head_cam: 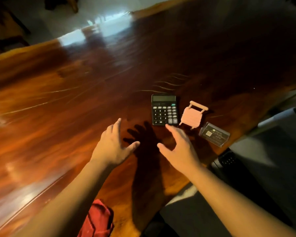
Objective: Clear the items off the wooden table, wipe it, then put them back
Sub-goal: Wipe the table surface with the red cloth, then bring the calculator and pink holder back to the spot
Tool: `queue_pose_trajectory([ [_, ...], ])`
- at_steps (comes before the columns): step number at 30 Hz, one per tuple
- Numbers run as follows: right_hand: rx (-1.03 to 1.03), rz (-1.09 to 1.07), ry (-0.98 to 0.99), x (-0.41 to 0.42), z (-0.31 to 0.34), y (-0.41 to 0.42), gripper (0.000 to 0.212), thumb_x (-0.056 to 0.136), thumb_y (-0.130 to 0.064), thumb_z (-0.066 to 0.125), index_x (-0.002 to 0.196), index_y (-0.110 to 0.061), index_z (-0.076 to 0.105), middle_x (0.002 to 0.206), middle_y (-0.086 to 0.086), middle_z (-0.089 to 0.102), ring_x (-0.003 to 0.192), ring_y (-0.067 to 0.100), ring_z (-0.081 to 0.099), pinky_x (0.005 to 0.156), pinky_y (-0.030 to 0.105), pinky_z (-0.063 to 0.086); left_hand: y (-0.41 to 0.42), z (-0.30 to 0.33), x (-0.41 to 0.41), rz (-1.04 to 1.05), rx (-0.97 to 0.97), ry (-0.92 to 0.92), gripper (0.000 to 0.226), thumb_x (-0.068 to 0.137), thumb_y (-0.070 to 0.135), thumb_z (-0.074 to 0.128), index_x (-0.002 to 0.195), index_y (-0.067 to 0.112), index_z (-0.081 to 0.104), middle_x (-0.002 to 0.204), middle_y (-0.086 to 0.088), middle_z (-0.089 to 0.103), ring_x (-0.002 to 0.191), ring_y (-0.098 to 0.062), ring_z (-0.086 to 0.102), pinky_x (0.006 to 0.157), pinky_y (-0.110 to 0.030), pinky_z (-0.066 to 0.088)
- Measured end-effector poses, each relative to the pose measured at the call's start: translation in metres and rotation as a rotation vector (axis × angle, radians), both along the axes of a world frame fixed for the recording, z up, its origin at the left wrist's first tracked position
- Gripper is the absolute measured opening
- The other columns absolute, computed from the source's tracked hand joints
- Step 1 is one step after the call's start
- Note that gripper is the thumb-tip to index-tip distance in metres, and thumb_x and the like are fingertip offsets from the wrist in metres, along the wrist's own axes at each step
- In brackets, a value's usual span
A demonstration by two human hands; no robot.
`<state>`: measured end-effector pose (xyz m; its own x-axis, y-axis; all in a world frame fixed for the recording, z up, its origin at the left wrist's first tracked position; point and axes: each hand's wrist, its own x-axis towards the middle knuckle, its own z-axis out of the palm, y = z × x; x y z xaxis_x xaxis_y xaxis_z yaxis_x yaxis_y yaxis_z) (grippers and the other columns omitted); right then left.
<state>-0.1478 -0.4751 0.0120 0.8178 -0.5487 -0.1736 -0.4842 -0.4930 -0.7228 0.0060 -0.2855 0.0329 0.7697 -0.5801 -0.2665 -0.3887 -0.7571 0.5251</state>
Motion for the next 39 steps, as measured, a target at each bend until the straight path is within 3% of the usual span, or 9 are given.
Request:
queue_pose_trajectory([
  [4,-0.134,-0.061,-0.003,0.004,0.007,-0.052,0.076,0.086,-0.045,0.073,0.151,-0.035,0.037,0.158,0.0,0.036,0.148,0.02,0.028,0.112,0.049,0.041,-0.06,-0.006,0.017,-0.091,0.054,-0.012,0.113,0.077,0.07,0.069,0.159,0.029,0.003,0.165,-0.008,0.021,0.148,-0.031,0.025,0.116,-0.048,0.032],
  [12,-0.43,0.01,0.083,0.019,0.009,-0.128,0.094,0.08,-0.04,0.079,0.157,-0.032,0.026,0.168,0.006,0.019,0.155,0.025,0.0,0.113,0.058,0.034,-0.148,-0.033,0.044,-0.345,0.16,-0.223,0.123,0.07,0.071,0.072,0.158,0.03,-0.004,0.169,-0.006,0.01,0.155,-0.031,0.003,0.119,-0.057,0.02],
  [16,-0.593,0.116,0.209,0.028,-0.003,-0.15,0.111,0.075,-0.051,0.081,0.16,-0.029,0.013,0.168,0.014,0.014,0.155,0.034,0.0,0.121,0.054,0.011,-0.181,-0.048,0.06,-0.438,0.235,-0.299,0.135,0.063,0.079,0.071,0.158,0.026,-0.01,0.17,-0.007,-0.002,0.154,-0.031,-0.011,0.121,-0.056,0.006],
  [19,-0.584,0.14,0.253,0.029,-0.014,-0.159,0.124,0.068,-0.055,0.085,0.159,-0.029,0.006,0.168,0.013,0.012,0.155,0.034,0.001,0.12,0.056,0.014,-0.196,-0.058,0.07,-0.498,0.33,-0.377,0.15,0.052,0.088,0.069,0.156,0.022,-0.017,0.169,-0.01,-0.006,0.154,-0.033,-0.014,0.121,-0.055,0.003],
  [22,-0.57,0.142,0.265,0.024,-0.022,-0.161,0.128,0.065,-0.048,0.09,0.159,-0.03,0.004,0.167,0.014,0.015,0.154,0.035,0.007,0.117,0.059,0.027,-0.205,-0.067,0.075,-0.582,0.412,-0.427,0.16,0.043,0.093,0.067,0.154,0.021,-0.023,0.169,-0.012,-0.01,0.153,-0.034,-0.015,0.122,-0.056,0.0],
  [27,-0.558,0.123,0.215,0.019,-0.029,-0.164,0.124,0.067,-0.031,0.091,0.158,-0.032,0.007,0.158,0.009,0.029,0.147,0.033,0.023,0.101,0.051,0.048,-0.213,-0.073,0.081,-0.613,0.429,-0.417,0.167,0.037,0.09,0.073,0.154,0.021,-0.024,0.169,-0.013,-0.006,0.155,-0.034,-0.006,0.122,-0.049,0.0],
  [31,-0.536,0.105,0.189,0.018,-0.032,-0.166,0.124,0.066,-0.027,0.09,0.157,-0.033,0.008,0.146,0.006,0.035,0.138,0.031,0.031,0.093,0.048,0.051,-0.219,-0.07,0.079,-0.652,0.486,-0.455,0.169,0.034,0.094,0.069,0.154,0.021,-0.025,0.168,-0.017,-0.005,0.154,-0.039,0.003,0.123,-0.049,0.012],
  [35,-0.541,0.081,0.186,0.017,-0.031,-0.165,0.123,0.065,-0.027,0.091,0.157,-0.032,0.008,0.144,0.007,0.036,0.134,0.031,0.035,0.09,0.045,0.051,-0.224,-0.063,0.076,-0.676,0.482,-0.517,0.166,0.035,0.093,0.067,0.156,0.021,-0.02,0.162,-0.021,0.016,0.142,-0.039,0.027,0.114,-0.048,0.034],
  [39,-0.526,0.06,0.169,0.018,-0.022,-0.157,0.124,0.065,-0.031,0.09,0.156,-0.035,0.006,0.144,0.008,0.035,0.132,0.031,0.036,0.088,0.047,0.051,-0.206,-0.057,0.072,-0.652,0.471,-0.559,0.16,0.037,0.095,0.059,0.157,0.021,-0.018,0.158,-0.022,0.02,0.135,-0.039,0.031,0.109,-0.045,0.038],
])
